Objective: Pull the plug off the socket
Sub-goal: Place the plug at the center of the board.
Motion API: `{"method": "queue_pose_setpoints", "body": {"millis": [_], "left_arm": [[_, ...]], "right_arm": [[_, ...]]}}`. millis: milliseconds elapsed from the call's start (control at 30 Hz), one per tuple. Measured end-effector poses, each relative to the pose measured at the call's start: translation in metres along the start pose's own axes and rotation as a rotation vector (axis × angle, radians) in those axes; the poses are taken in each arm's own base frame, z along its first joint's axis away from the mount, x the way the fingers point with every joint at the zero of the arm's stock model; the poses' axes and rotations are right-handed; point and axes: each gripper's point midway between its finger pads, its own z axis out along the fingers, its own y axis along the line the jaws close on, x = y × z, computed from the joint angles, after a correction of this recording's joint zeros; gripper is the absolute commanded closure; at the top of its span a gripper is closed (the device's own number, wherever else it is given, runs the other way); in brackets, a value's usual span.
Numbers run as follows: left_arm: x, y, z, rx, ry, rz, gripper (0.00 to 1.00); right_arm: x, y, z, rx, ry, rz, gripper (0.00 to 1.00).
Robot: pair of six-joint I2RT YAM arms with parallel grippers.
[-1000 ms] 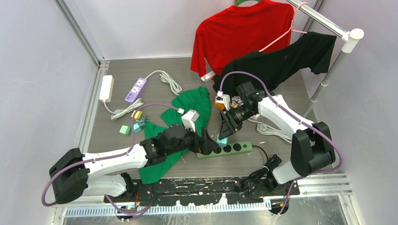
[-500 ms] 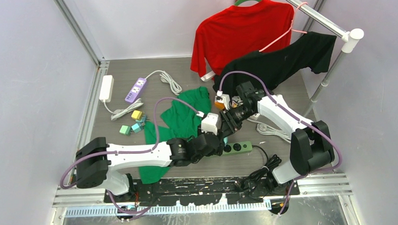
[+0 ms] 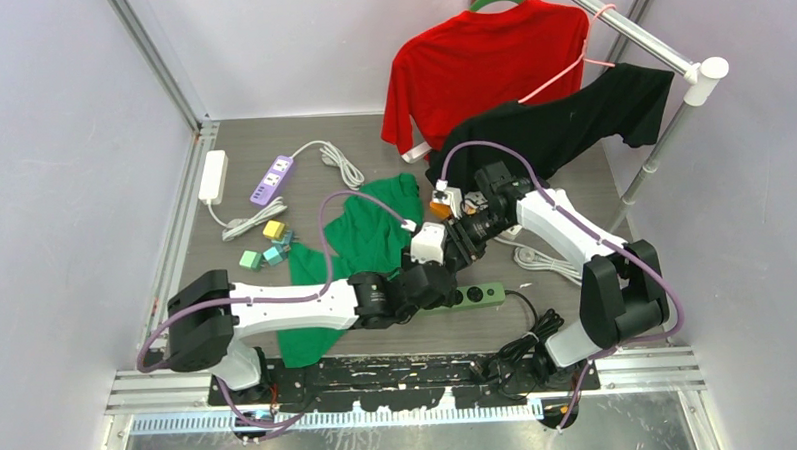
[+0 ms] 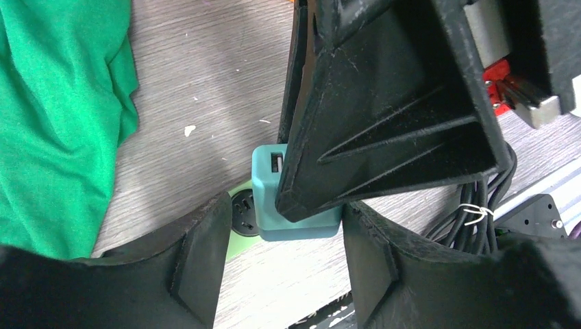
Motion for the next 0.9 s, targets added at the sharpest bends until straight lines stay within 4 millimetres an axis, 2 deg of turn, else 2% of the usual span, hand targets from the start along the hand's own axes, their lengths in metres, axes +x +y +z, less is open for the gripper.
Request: {"method": "queue_pose_setpoints", "body": {"millis": [233,300,400,467,533,633,800,867,900], "left_arm": [[0.008,-0.001,0.012,-0.027,0.012,0.000,0.43],[0.010,-0.001,0.015,-0.033,0.014,0.003,0.51],[0.010,-0.003,0.016,-0.030,0.012,0.001,0.74],[0.010,-0.003,0.016,-0.029,0.011,0.005,0.90],[0.009,-0.002,0.016,-0.034,0.005,0.009,0.98],[0.008,-0.002,0.017,-0.038,0.000,0.007,1.00],[0.009,0.003,0.016,-0.053,-0.009,0.021,1.00],[0.011,0.008,0.014,-0.061,-0.010,0.035,1.00],[0.012,0.011,0.012,-0.065,-0.011,0.041,1.00]], "right_arm": [[0.001,0.002,0.000,-0.008,0.001,0.005,0.99],[0.001,0.002,0.000,-0.008,0.001,0.005,0.99],[0.000,0.001,0.001,-0.009,0.001,0.005,0.92],[-0.001,0.001,0.000,-0.008,0.000,0.003,0.84],[-0.002,0.001,0.000,-0.007,-0.002,0.000,0.72],[-0.002,0.001,0.000,-0.007,-0.003,-0.002,0.58],[-0.003,0.000,-0.001,-0.007,-0.003,-0.027,0.48],[-0.003,0.000,-0.001,-0.007,-0.003,-0.043,0.39],[-0.003,-0.001,-0.001,-0.006,-0.003,-0.051,0.06]]}}
